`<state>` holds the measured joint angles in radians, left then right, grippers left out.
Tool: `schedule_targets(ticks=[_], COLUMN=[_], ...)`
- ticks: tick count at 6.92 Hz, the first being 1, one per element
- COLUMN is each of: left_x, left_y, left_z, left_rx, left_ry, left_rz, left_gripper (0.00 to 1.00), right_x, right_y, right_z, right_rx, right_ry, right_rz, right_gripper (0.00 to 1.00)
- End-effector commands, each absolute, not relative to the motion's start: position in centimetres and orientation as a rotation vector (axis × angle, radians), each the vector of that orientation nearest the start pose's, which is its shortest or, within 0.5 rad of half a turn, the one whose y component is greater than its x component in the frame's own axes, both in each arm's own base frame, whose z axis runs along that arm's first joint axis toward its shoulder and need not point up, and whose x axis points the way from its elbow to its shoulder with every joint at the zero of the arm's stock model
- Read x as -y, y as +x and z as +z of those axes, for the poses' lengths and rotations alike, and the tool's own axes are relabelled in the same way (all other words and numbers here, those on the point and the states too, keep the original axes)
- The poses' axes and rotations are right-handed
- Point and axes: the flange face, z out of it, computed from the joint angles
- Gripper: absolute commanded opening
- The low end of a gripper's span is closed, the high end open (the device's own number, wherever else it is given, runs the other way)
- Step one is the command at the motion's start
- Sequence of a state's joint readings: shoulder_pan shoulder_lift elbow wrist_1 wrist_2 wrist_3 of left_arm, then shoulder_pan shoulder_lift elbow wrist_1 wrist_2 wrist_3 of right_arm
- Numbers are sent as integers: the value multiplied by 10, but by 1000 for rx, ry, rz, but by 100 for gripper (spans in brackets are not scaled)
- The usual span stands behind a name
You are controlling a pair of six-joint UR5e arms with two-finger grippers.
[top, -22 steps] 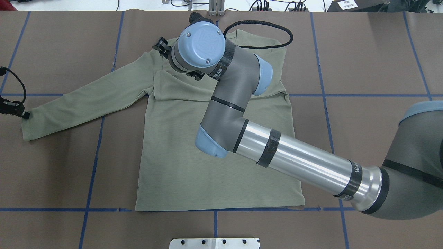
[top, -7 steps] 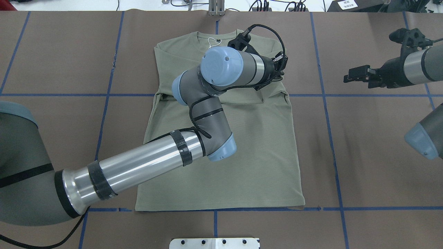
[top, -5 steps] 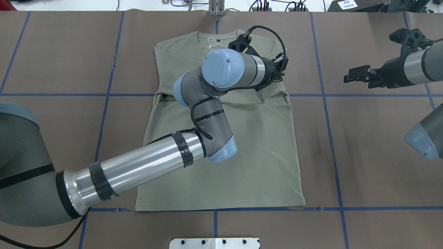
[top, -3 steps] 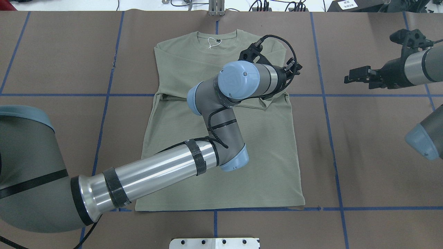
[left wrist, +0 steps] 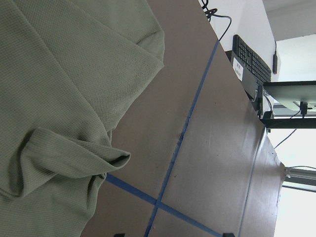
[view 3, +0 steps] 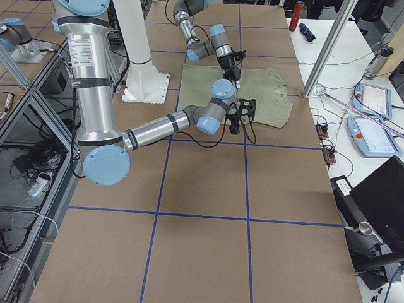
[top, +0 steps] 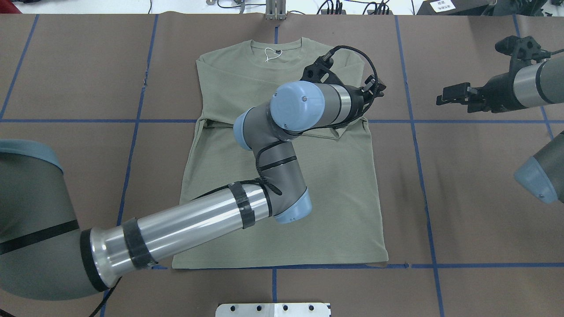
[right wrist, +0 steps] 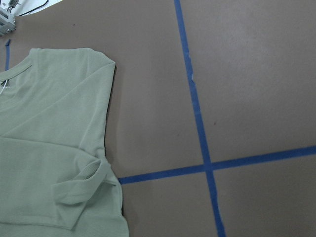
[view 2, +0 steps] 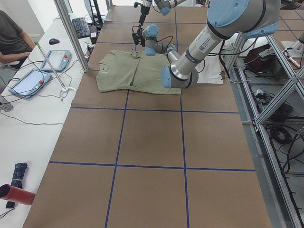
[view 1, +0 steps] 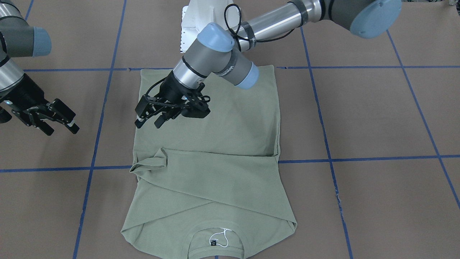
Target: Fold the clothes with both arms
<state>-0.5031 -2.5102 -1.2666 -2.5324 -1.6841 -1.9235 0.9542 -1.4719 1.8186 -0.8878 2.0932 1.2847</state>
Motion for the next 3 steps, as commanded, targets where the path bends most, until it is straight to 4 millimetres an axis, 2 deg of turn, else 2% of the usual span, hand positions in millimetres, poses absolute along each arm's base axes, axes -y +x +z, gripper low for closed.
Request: schedule_targets(ticks=[1, 3], left_x=[433, 399], left_y=[518, 448], left_z=[111, 142], left_rx=[-1574, -1473], left_ry=[59, 109], left_rz=[-470, -386], left_gripper=[70, 70], right_x=[446, 385], right_y=[-285, -357], right_z=[388, 360], right_rx=[1149, 1163], right_ry=[65, 52], right_rz=[426, 536], right_gripper=[100, 99])
